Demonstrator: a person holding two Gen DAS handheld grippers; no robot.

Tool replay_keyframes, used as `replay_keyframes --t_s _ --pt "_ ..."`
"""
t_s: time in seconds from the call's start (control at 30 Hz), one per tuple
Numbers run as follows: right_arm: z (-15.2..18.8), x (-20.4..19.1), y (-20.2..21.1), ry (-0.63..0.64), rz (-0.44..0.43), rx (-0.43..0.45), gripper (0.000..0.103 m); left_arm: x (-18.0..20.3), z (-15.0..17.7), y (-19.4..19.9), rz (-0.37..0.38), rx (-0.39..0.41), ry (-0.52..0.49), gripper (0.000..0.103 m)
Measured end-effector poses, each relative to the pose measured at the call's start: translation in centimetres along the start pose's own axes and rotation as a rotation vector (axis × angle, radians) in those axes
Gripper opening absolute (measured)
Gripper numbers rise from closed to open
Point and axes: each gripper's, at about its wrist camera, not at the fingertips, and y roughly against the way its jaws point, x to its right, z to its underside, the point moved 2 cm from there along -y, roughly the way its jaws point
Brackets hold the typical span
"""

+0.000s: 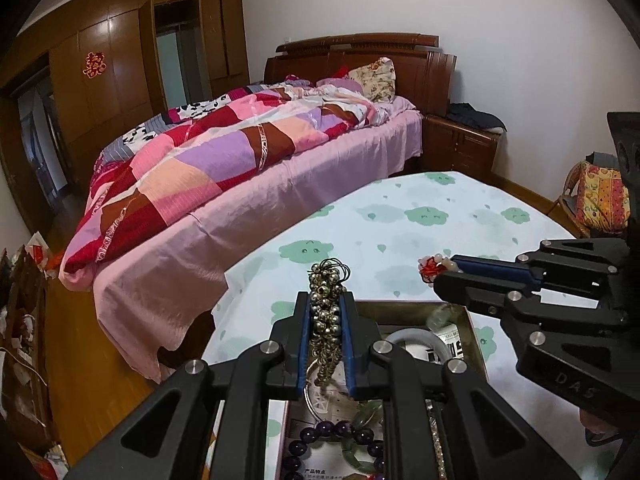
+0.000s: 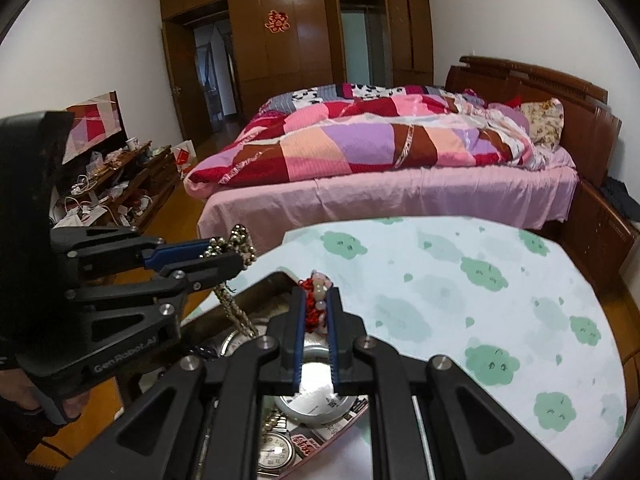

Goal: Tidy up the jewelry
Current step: 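Carry the gold bell bracelet and jade pendant over the tin with both grippers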

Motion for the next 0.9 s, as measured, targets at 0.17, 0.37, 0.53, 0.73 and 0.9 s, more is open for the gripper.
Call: replay_keyframes --t_s 0.17,0.37,0.53,0.73,0.9 --pt "0.5 0.3 -0.7 -0.011 0.005 -0.018 0.012 0.1 0.2 -0.8 0.001 -0.02 -0.005 0.013" --pt "1.3 0.7 -1.2 -0.025 0.012 -0.042 0.012 0.3 0.7 -1.9 0.0 -0.049 -0.009 0.013" --pt "2.2 1.1 -1.7 -0.039 0.02 -0.066 0.012 0.5 1.4 -2.8 0.0 -0.078 -0.016 0.013" --pt "3.0 1.4 -2.0 -0.063 0.023 -0.089 0.012 0.7 2.2 -3.0 -0.009 -0.112 -0.014 0.013" --pt "3.6 1.0 -2.5 -0.063 0.022 -0.115 0.012 1.0 3.0 -3.0 -0.005 -0.131 -0.009 0.013"
